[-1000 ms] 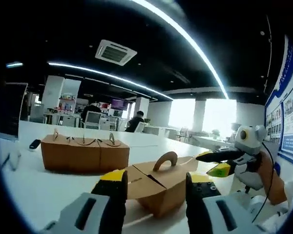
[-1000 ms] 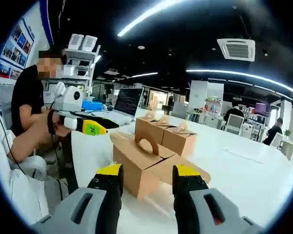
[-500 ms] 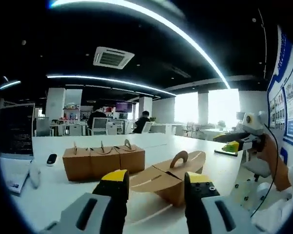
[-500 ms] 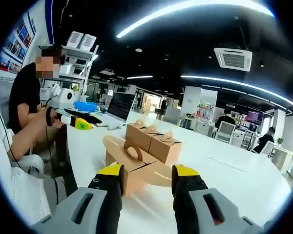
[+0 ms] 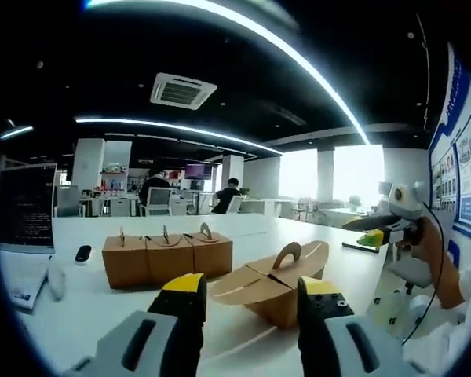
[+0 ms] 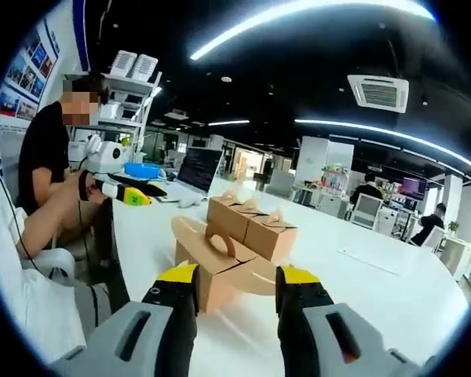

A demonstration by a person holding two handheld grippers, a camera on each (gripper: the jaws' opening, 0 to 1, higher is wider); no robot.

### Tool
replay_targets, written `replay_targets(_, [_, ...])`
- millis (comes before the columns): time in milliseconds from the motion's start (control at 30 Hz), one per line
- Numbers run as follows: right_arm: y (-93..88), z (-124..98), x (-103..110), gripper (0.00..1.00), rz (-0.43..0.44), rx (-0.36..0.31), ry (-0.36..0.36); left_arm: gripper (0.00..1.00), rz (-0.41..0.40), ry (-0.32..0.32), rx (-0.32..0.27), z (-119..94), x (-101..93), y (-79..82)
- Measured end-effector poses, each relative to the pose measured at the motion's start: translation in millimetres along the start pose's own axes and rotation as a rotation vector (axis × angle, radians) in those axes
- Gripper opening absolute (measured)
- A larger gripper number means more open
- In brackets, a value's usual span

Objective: Pick up one paper box from the group, open the paper box, and remove the item inside

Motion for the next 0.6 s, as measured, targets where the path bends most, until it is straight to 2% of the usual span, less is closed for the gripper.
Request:
replay_targets(233, [8.9, 9, 3, 0.38, -0.014, -0.002, 0.009, 0.47, 0.002, 0.006, 0.012, 0, 1.7, -3.6])
replay_targets(367, [18.9, 18, 1, 0.37, -0.072, 0.032, 0.032, 0.47, -0.001, 0.005, 0.007, 0, 2.5, -2.2])
replay_targets(600, [31.5, 35, -3, 0.34, -0.105, 0.057, 0.066, 0.47, 0.002, -0.004, 0.012, 0, -3.2, -3.0])
Point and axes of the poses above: the point that each gripper's makers call its tool centre point, and the gripper's own axes: z roughly forward along the fingers, x roughly to its left, y roughly out of its top, the point moved 4 cm from there along -z, roughly backward along the fingers, and after that the axes turned 10 degrees about -z, right-handed, at the moved point
